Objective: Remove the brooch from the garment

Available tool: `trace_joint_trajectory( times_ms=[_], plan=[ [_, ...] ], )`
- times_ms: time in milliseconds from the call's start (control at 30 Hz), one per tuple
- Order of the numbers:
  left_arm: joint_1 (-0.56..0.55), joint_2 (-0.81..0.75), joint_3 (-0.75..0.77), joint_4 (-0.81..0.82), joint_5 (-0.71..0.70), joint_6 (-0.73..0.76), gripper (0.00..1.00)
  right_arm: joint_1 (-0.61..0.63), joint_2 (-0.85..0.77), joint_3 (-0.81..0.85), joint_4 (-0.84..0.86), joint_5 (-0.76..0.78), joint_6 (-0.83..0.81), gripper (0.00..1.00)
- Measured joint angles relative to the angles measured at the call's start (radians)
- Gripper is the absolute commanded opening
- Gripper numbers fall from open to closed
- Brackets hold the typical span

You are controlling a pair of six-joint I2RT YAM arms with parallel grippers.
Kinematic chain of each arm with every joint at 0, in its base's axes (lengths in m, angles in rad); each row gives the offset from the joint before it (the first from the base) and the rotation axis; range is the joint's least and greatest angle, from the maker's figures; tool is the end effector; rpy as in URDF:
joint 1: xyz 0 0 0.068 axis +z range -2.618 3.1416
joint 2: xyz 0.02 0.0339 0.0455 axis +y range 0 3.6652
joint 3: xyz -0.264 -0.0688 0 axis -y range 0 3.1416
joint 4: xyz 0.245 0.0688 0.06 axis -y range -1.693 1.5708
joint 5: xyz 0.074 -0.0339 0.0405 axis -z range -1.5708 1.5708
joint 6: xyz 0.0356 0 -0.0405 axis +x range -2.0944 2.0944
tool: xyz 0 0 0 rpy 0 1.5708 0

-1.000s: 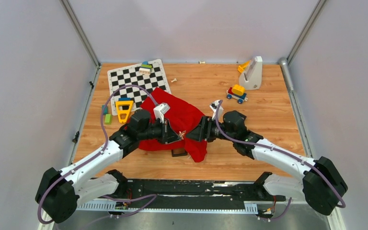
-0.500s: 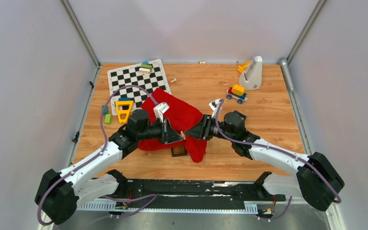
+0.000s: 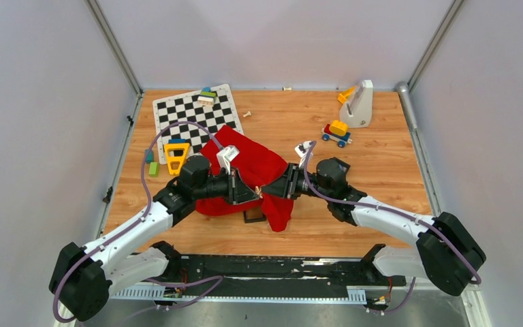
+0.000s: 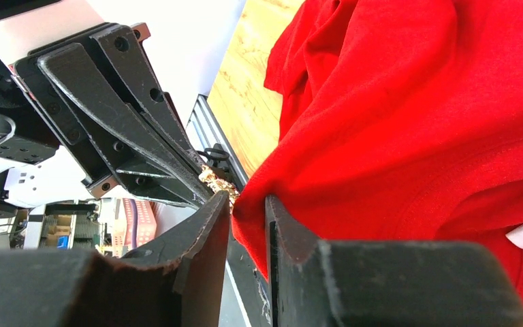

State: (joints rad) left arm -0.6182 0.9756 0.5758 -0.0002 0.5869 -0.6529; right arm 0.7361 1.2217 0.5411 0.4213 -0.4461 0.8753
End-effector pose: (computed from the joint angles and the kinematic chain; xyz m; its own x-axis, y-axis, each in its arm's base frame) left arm 0.1650 -0.1415 0.2516 -0.7978 -0.0534 -0.6006 0.5207 0.4413 -0.7308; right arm 0.1827 0.1862 0.2268 -0.8240 0.1880 -0.5344 -0.4403 0.3812 0.8130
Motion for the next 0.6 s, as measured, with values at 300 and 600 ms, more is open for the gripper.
trace_joint_trajectory(
  times_ms=[300,600],
  plan=[
    [0.004,-0.005,0.000,-0.042,-0.002,0.016,0.00,0.000,0.056,0.016,0.008,-0.049,0.003,0.40],
    [0.027,-0.010,0.000,-0.060,-0.018,0.043,0.00,-0.001,0.009,-0.009,-0.008,-0.068,-0.016,0.63]
  ],
)
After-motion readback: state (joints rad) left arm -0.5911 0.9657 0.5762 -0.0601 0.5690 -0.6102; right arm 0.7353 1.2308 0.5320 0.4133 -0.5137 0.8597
